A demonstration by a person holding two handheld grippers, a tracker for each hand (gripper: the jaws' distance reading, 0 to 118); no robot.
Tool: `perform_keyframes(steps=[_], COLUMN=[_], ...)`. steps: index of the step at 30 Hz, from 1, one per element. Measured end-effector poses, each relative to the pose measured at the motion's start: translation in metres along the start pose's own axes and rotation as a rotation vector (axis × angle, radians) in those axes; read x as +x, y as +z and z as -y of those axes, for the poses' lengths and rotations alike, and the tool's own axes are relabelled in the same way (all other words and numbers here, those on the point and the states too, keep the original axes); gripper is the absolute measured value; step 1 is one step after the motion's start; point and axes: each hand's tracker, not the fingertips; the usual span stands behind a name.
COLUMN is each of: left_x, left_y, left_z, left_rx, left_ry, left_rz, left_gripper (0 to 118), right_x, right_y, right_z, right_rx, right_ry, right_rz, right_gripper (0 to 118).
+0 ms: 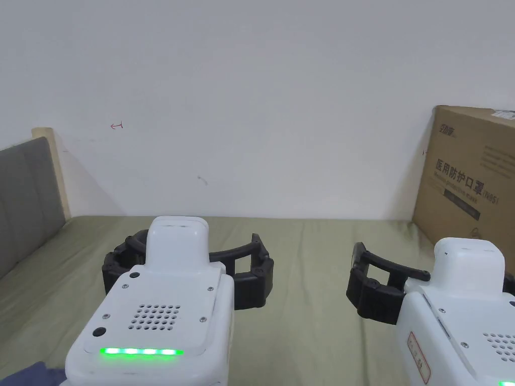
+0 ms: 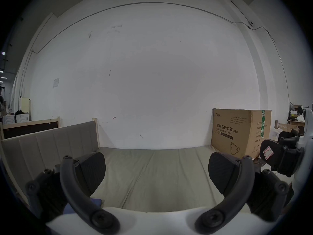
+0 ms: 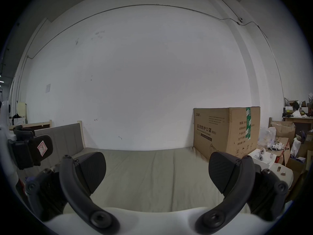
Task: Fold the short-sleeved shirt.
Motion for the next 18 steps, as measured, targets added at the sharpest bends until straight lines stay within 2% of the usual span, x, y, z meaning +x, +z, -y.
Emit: perform_keyframes(steps=[18], left_x=[-0.0009], left_y=[-0.0028], left_z=[-0.0029], left_rx=[-0.008], left_ry=[0.004], left_rz=[0.017], left_gripper=[118], right_x=[0.0011], right_y=[-0.0014], right_z=[-0.0035], right_rx=[0.000], right_ry=[0.011], right_rz=[-0.001], right_gripper=[118])
